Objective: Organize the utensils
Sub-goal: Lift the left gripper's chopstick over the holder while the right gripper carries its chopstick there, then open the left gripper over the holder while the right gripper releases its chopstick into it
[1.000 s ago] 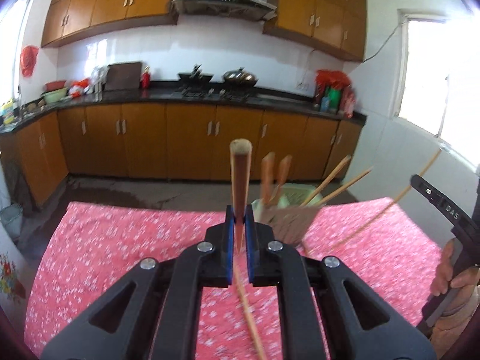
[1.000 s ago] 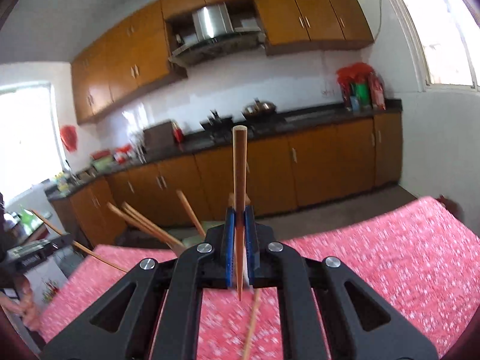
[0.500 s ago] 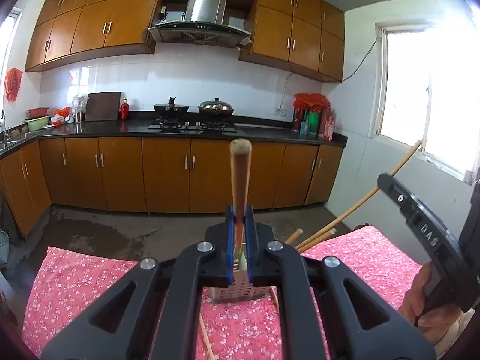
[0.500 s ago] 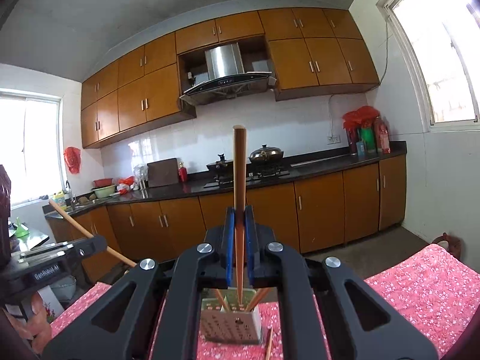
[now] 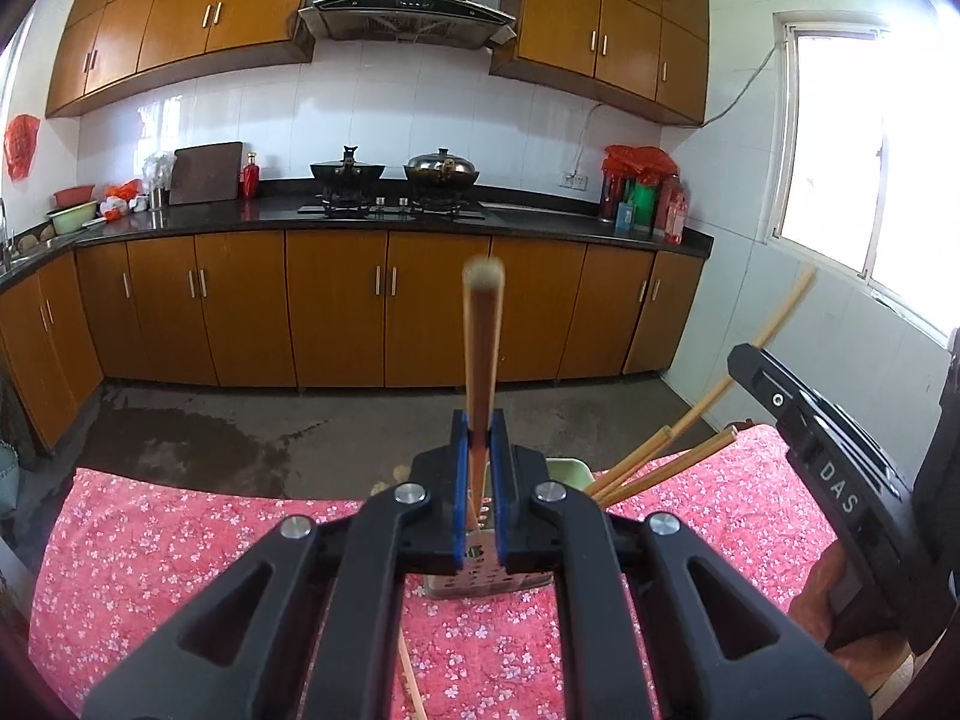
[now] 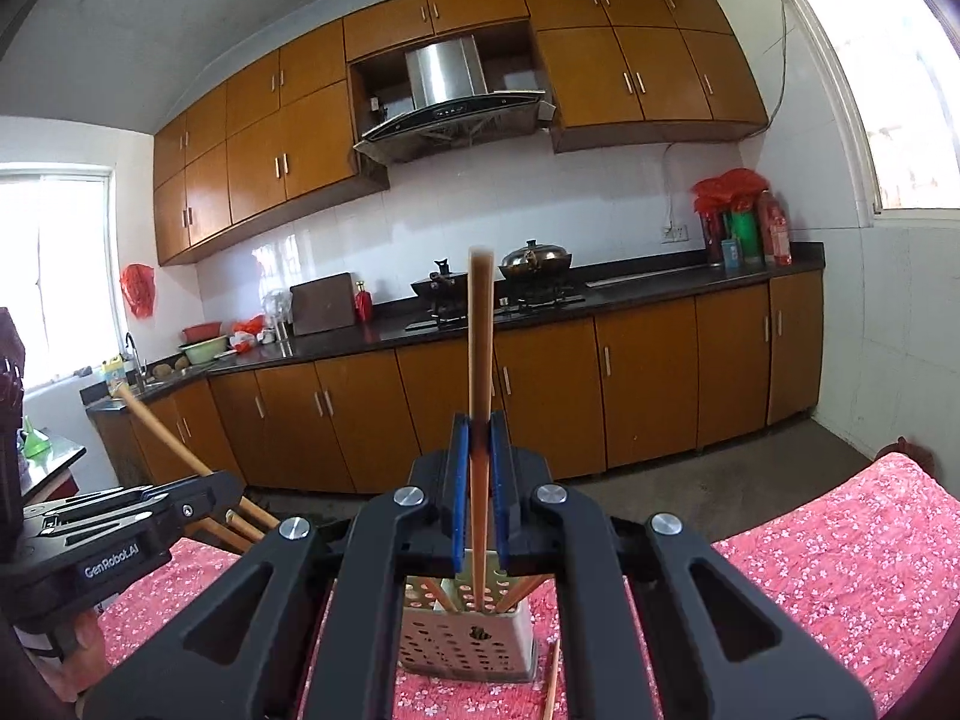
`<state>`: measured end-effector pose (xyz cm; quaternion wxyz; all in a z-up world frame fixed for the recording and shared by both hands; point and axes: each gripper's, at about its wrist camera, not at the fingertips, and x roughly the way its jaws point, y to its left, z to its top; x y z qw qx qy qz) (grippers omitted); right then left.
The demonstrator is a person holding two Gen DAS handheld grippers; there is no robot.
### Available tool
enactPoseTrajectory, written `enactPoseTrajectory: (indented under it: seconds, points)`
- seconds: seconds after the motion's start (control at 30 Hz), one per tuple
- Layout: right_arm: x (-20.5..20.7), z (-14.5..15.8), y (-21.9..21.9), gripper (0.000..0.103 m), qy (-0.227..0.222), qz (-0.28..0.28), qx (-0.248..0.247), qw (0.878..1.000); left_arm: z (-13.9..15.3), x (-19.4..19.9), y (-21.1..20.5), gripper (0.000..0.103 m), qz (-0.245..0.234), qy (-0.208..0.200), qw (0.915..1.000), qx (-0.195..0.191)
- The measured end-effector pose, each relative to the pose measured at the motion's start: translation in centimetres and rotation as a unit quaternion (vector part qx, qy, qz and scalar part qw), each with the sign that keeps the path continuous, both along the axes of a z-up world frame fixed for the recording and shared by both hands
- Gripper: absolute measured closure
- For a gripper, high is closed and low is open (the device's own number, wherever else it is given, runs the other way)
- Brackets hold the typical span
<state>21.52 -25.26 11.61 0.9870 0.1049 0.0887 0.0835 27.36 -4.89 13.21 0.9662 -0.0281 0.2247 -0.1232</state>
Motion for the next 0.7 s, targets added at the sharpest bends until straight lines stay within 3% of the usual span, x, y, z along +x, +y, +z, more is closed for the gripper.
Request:
enactPoseTrajectory:
  seconds: [0.1, 0.27, 0.43, 0.57, 0.7]
  points:
    - [-0.4, 0.6, -0.5, 0.081, -0.003, -0.005, 0.001, 1.000, 0.4, -0.5, 0.8, 0.084, 0.003, -0.009, 0.9999, -0.006]
    - [-1.9, 1.3, -2.1, 0.080, -0.006, -0.020, 0.003, 1.000, 1.5, -2.4, 2.6, 0.077, 0.017, -0.025, 0.9993, -0.022]
    - [-4.0, -0.2, -4.2, 0.073, 0.031, -0.048, 0.005, 0.998, 1.0, -6.0, 5.6, 0.068, 0.048, -0.031, 0.9979, -0.029]
    - [-3.8, -5.1, -4.6, 0.073, 0.127, -0.040, 0.000, 0.991, -3.0, -7.6, 7.9, 0.067, 0.081, 0.005, 0.9967, -0.004]
    - [-2.8, -13.3, -2.7, 0.073, 0.254, 0.005, -0.004, 0.967, -9.9, -7.5, 9.1, 0.067, 0.102, 0.085, 0.9909, 0.021]
